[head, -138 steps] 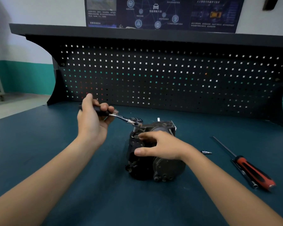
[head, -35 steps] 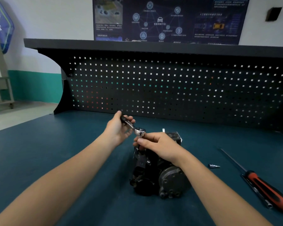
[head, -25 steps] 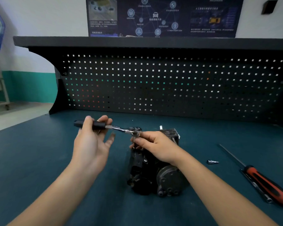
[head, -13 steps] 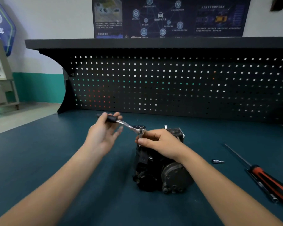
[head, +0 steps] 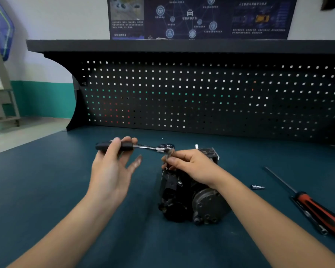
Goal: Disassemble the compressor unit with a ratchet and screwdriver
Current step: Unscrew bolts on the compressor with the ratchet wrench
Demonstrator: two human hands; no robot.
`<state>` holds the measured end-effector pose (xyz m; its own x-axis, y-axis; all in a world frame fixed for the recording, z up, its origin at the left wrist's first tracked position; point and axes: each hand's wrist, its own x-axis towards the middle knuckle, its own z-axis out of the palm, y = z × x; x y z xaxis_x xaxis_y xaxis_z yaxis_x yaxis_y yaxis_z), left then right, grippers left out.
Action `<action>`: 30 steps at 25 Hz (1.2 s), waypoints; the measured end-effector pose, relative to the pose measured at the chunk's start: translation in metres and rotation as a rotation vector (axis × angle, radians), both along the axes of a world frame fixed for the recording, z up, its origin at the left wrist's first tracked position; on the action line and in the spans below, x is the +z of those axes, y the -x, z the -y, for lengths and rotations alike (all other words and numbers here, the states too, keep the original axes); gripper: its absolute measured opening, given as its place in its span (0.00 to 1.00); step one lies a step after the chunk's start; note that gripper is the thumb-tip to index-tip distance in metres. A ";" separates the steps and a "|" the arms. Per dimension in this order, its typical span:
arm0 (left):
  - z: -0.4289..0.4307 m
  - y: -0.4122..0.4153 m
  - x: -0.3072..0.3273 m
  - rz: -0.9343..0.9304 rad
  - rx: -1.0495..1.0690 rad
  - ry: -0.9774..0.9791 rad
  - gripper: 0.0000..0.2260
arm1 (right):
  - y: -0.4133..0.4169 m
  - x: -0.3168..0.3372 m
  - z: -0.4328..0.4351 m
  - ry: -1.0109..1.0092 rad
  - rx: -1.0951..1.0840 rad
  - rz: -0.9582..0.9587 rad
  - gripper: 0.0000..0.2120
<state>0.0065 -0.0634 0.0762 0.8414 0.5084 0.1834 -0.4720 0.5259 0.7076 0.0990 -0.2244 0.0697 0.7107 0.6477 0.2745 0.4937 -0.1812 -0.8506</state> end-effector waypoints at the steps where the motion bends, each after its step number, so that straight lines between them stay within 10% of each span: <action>1: 0.007 0.019 -0.005 0.029 0.007 -0.027 0.03 | 0.001 0.000 0.001 -0.006 0.009 -0.006 0.09; 8: 0.008 -0.002 -0.003 0.079 0.049 -0.092 0.04 | 0.003 0.003 0.002 -0.011 -0.021 -0.045 0.07; 13: -0.008 -0.084 0.012 -0.181 -0.126 0.169 0.08 | 0.002 0.004 -0.004 0.013 -0.040 -0.053 0.09; 18: -0.008 -0.082 0.031 0.034 -0.224 0.562 0.14 | 0.005 0.003 -0.004 0.047 -0.026 -0.035 0.07; 30: 0.003 -0.004 0.012 0.063 0.005 0.152 0.10 | 0.006 0.005 -0.002 0.089 -0.022 -0.030 0.08</action>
<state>0.0100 -0.0665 0.0881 0.8281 0.5383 0.1565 -0.5157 0.6221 0.5892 0.0934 -0.2228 0.0748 0.7322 0.6525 0.1953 0.4636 -0.2673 -0.8448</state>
